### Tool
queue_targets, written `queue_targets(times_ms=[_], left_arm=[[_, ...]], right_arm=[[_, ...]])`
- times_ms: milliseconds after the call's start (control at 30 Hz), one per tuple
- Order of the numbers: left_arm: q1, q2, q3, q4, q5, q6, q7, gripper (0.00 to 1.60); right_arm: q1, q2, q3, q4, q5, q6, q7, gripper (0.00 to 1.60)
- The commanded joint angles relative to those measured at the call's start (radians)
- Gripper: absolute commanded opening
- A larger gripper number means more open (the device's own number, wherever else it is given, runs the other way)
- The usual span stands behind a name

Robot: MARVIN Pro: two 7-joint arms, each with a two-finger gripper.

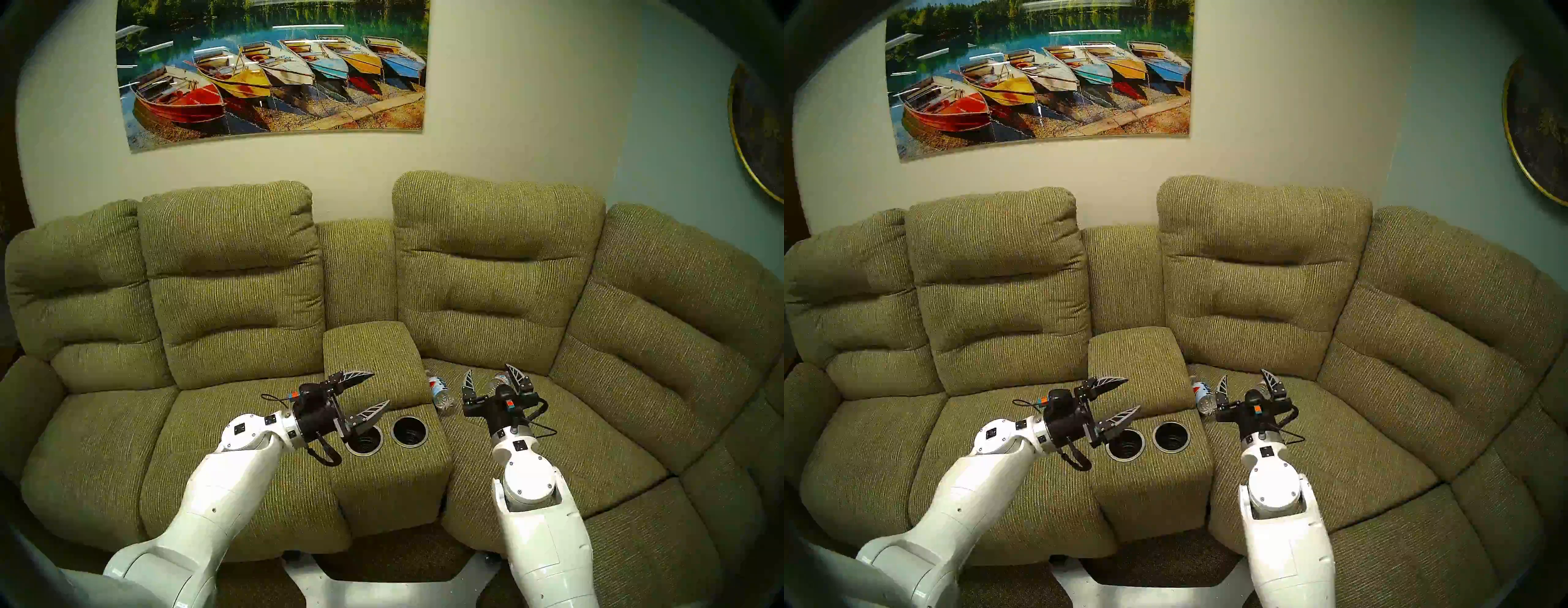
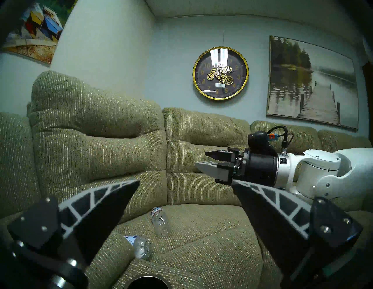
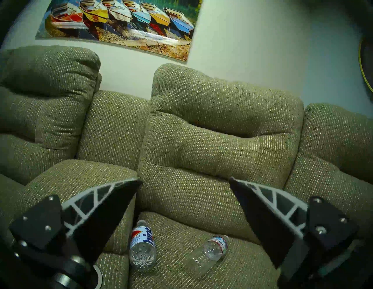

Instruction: Take bottles out of cup holder

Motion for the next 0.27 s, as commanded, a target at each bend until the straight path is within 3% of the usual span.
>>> queue_targets(times_ms=[0,233], left_arm=[[-0.008,-0.005,0.000,-0.024,-0.004,-0.005,-0.006,1.60],[-0.008,-0.005,-0.001,-0.024,-0.004,-0.005,-0.007,1.60]], right_arm=[[0.009,0.001,-0.003,-0.026,-0.002,-0.009,-0.002,1.60],[0.008,0.002,-0.004,-0.026,-0.002,-0.009,-0.003,1.60]])
